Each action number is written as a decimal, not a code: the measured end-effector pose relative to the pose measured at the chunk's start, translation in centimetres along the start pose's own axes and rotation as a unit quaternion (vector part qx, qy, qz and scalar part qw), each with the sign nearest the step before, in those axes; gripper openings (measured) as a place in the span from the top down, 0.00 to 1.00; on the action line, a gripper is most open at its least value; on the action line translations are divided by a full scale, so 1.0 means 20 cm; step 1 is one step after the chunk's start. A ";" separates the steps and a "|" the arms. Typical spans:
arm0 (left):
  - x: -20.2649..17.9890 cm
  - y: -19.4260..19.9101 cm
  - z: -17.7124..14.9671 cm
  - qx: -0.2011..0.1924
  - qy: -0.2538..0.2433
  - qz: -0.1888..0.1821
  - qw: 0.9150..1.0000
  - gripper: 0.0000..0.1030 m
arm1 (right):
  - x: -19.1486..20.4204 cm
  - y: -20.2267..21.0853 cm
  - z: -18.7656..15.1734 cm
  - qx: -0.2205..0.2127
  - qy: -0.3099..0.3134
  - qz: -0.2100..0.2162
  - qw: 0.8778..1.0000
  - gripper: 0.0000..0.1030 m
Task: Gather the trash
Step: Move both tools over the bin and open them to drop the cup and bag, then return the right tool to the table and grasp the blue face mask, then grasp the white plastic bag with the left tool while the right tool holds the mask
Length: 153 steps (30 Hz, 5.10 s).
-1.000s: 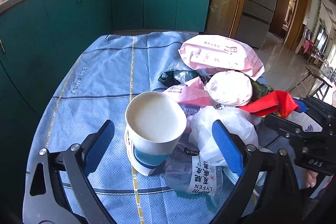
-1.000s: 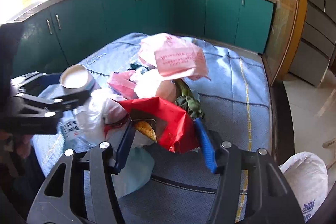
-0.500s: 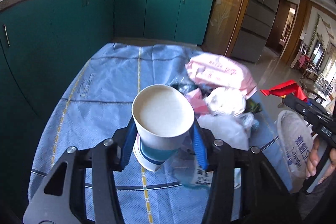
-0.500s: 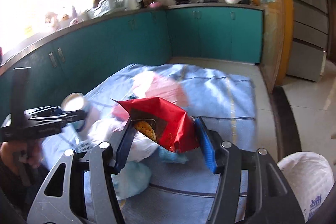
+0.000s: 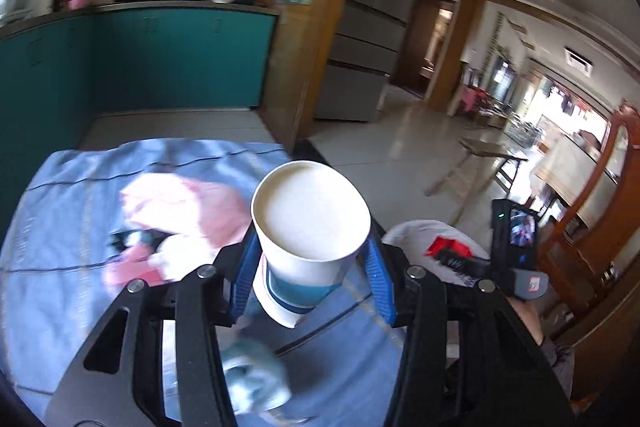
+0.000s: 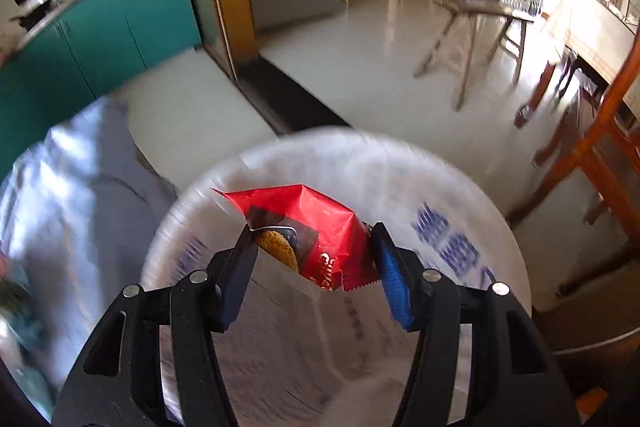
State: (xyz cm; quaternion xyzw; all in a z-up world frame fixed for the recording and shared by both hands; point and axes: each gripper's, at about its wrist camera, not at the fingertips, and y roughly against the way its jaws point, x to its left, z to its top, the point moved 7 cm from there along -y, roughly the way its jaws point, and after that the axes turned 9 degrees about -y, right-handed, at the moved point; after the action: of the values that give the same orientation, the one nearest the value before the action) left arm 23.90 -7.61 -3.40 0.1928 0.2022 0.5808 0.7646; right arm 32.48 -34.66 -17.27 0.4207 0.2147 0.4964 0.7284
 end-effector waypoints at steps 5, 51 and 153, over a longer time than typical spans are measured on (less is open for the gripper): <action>-0.32 -0.31 -0.02 0.041 -0.017 -0.081 0.996 0.51 | -0.07 0.03 0.01 -0.014 -0.034 0.006 0.999 0.33; 0.26 0.03 -0.36 0.035 0.049 0.106 0.993 0.10 | 0.29 -0.24 -0.25 0.123 0.086 0.028 0.988 0.10; 0.54 0.15 -0.50 0.055 0.048 0.179 0.981 0.58 | 0.91 0.44 -0.72 -0.027 0.371 0.291 0.881 0.26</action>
State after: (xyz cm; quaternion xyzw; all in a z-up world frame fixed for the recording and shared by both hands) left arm 18.64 4.17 -11.19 0.2391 0.2324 0.7049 0.6260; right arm 24.64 -11.08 -16.02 0.2291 0.3239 0.8114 0.4293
